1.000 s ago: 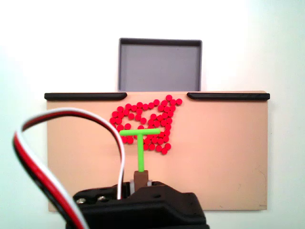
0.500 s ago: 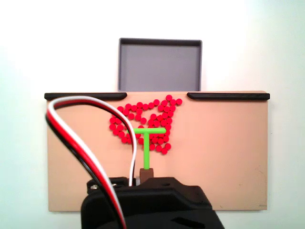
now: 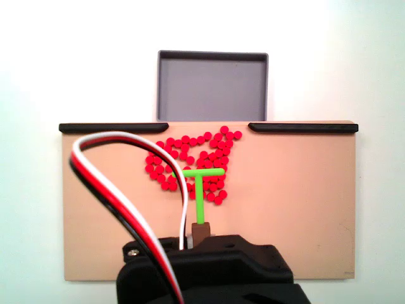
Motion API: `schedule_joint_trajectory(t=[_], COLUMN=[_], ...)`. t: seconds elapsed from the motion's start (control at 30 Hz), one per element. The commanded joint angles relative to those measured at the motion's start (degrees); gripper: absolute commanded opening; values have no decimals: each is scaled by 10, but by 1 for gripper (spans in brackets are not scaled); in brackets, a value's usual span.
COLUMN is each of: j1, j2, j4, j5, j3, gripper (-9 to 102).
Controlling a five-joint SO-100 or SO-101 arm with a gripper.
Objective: Gather the right side granules
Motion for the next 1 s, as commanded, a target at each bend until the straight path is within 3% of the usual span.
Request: schedule_joint_trajectory(t=[0.0, 0.17, 0.97], j1=[4, -16, -25], j2=[21, 31, 39], j4=[-1, 0, -1], j5=[26, 75, 49], j3=[-15, -15, -15], gripper=[0, 0, 0])
